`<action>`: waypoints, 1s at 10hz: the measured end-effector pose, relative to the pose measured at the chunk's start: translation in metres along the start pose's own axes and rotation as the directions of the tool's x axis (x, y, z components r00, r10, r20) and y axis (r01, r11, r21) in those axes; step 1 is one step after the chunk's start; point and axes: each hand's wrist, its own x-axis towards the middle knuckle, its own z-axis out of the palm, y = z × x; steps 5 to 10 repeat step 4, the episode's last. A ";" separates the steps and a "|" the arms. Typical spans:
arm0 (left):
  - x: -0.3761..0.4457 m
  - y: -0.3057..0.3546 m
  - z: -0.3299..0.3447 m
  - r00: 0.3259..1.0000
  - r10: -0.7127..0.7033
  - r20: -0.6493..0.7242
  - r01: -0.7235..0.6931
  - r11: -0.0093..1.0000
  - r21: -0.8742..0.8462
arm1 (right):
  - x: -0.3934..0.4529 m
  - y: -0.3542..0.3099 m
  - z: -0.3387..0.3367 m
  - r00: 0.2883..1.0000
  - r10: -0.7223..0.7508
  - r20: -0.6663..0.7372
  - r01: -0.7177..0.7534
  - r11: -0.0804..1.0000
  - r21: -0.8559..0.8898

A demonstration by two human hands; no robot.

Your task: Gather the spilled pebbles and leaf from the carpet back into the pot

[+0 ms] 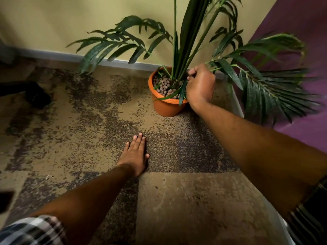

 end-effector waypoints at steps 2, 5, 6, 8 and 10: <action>0.000 -0.003 -0.007 1.000 0.006 -0.007 -0.006 1.000 0.011 | -0.019 0.018 -0.017 0.993 -0.044 0.108 0.045 0.999 -0.001; 0.003 0.011 -0.033 0.996 0.052 -0.068 -0.051 0.998 0.021 | -0.046 0.032 -0.025 0.969 -0.095 0.227 0.113 0.991 -0.066; 0.003 0.011 -0.033 0.996 0.052 -0.068 -0.051 0.998 0.021 | -0.046 0.032 -0.025 0.969 -0.095 0.227 0.113 0.991 -0.066; 0.003 0.011 -0.033 0.996 0.052 -0.068 -0.051 0.998 0.021 | -0.046 0.032 -0.025 0.969 -0.095 0.227 0.113 0.991 -0.066; 0.003 0.011 -0.033 0.996 0.052 -0.068 -0.051 0.998 0.021 | -0.046 0.032 -0.025 0.969 -0.095 0.227 0.113 0.991 -0.066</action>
